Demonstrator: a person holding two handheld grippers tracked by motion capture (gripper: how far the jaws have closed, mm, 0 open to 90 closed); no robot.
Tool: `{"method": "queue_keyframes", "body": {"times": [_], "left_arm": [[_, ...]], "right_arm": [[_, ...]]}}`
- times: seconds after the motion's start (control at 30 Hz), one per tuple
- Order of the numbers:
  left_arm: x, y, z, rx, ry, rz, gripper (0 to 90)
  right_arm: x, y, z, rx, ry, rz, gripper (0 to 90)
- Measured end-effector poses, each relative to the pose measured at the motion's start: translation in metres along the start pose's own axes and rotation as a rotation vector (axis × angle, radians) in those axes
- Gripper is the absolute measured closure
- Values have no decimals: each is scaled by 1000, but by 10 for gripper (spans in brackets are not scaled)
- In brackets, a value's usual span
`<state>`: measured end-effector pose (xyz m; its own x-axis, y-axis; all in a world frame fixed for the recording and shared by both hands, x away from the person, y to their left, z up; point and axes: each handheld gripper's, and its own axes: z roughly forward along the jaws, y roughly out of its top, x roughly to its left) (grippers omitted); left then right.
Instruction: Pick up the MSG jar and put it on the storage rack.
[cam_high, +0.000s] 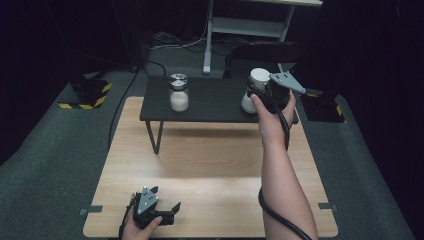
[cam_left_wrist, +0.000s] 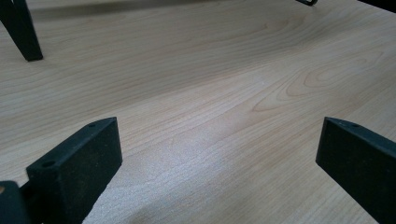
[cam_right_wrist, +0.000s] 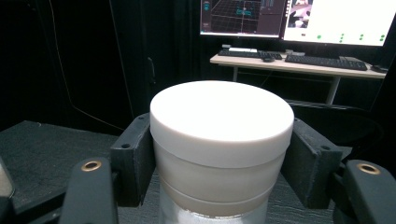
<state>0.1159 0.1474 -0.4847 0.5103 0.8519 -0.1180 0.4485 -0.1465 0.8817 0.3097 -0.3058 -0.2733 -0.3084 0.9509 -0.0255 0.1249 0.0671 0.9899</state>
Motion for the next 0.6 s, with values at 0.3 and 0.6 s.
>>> {"method": "queue_keyframes", "body": {"times": [0.3,0.6], "left_arm": [[0,0,0,0,1,1,3],[-1,1,0,5,1,-1,3]], "right_arm": [[-2,-7,2,-20,14,-17,340],[-1,-6,2,-20,12,-14,338]]}}
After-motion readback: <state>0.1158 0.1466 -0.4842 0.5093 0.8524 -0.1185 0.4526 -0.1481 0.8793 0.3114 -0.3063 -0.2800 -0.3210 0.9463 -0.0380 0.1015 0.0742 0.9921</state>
